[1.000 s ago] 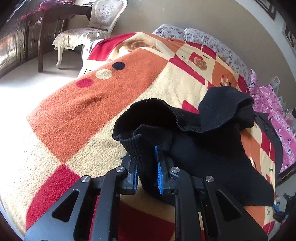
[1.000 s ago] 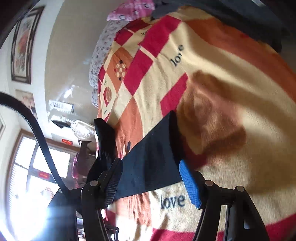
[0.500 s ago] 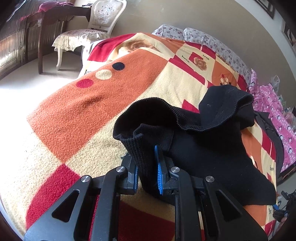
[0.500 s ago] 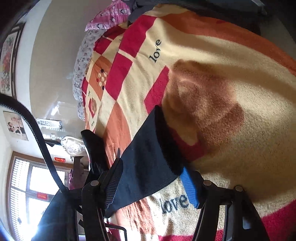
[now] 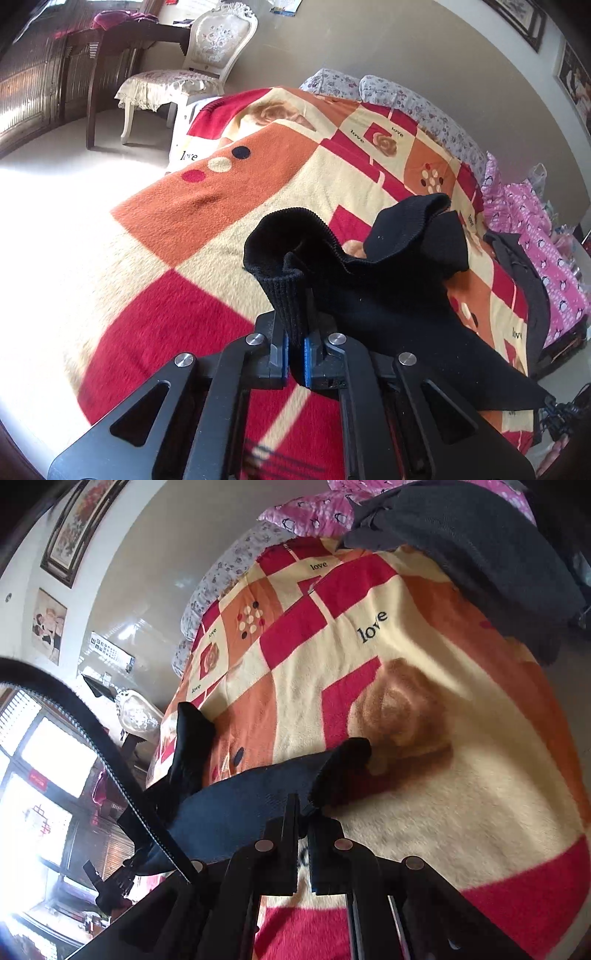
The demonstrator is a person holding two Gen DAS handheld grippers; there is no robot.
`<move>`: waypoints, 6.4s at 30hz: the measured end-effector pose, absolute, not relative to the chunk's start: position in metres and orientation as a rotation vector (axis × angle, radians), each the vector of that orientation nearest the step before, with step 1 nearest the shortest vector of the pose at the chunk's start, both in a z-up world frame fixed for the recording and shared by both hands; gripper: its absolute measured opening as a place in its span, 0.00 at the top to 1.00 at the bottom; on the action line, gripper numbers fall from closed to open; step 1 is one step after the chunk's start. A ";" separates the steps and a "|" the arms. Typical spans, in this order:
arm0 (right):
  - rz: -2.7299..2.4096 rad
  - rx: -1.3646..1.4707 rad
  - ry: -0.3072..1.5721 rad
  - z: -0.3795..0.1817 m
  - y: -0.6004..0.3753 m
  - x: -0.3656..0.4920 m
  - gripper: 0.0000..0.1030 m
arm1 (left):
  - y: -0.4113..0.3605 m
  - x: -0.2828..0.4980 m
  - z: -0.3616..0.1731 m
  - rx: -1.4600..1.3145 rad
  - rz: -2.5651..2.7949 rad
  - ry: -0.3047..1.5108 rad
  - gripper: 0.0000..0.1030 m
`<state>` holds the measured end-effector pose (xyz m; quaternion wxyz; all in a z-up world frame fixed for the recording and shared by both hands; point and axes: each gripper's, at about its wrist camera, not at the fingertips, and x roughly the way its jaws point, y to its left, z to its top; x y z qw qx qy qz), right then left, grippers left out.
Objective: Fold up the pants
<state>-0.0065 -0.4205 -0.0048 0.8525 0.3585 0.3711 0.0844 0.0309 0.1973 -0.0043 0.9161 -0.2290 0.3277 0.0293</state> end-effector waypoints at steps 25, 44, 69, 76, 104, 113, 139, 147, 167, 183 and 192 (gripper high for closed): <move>0.575 -0.634 0.392 0.084 -0.141 0.043 0.33 | 0.189 -0.007 0.006 -0.267 -0.013 0.552 0.69; 0.704 -0.685 0.631 0.018 -0.024 0.196 0.95 | 0.167 0.046 0.014 -0.130 -0.156 0.612 0.41; 0.355 0.532 0.481 0.103 -0.348 0.055 0.96 | 0.182 0.179 0.017 -0.092 -0.042 0.641 0.96; 0.071 0.579 0.745 -0.015 -0.402 0.098 0.96 | 0.179 0.233 -0.038 -0.145 -0.007 0.926 0.85; 0.261 0.632 0.386 -0.005 -0.362 0.134 0.49 | 0.218 0.214 -0.040 -0.233 0.364 0.830 0.76; 0.194 0.776 0.313 -0.014 -0.384 0.120 0.42 | 0.222 0.213 -0.039 -0.260 0.345 0.825 0.76; 0.152 0.866 0.412 -0.026 -0.400 0.121 0.25 | 0.229 0.214 -0.043 -0.310 0.324 0.843 0.76; 0.235 0.836 0.399 -0.027 -0.389 0.122 0.25 | 0.227 0.215 -0.045 -0.305 0.322 0.851 0.76; 0.038 0.296 0.461 0.010 -0.323 0.130 0.24 | 0.235 0.213 -0.042 -0.381 0.227 0.830 0.76; -0.179 0.188 0.549 0.002 -0.319 0.135 0.27 | 0.254 0.206 -0.047 -0.564 0.065 0.810 0.76; -0.181 0.008 0.535 0.006 -0.285 0.138 0.27 | 0.263 0.202 -0.047 -0.618 0.089 0.787 0.76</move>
